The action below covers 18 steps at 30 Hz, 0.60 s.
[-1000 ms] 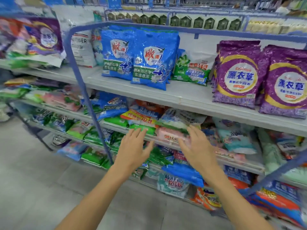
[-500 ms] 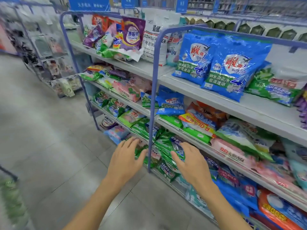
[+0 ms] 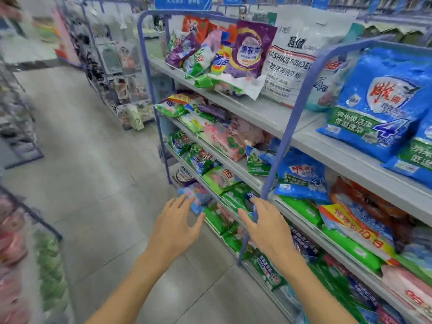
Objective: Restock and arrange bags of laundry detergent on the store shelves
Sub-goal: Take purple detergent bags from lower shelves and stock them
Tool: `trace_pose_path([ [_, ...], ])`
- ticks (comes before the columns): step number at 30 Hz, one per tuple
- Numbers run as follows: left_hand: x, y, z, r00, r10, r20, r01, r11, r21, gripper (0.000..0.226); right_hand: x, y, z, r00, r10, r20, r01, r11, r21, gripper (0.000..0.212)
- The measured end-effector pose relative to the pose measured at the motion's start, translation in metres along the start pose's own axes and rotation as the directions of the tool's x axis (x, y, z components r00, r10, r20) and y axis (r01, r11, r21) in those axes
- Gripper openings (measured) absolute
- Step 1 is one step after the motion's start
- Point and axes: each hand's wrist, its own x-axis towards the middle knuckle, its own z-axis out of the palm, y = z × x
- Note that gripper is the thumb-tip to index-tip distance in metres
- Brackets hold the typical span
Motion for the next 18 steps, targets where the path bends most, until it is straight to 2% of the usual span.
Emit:
trace_pose_path([
  [10, 0.110, -0.123, -0.036, 0.991, -0.130, 0.024, 0.130, 0.992, 0.008, 0.063, 0.147, -0.095, 0.070, 0.994, -0.105, 0.033, 0.107, 0.993, -0.055, 0.056],
  [14, 0.171, -0.167, -0.063, 0.995, -0.100, 0.014, 0.100, 0.995, 0.018, 0.063, 0.206, -0.133, 0.104, 0.996, -0.093, 0.016, 0.094, 0.993, -0.069, 0.057],
  [18, 0.230, -0.201, -0.083, 0.998, -0.038, 0.047, 0.037, 0.999, 0.025, 0.066, 0.255, -0.166, 0.127, 1.000, -0.009, -0.005, 0.008, 0.999, -0.046, 0.058],
])
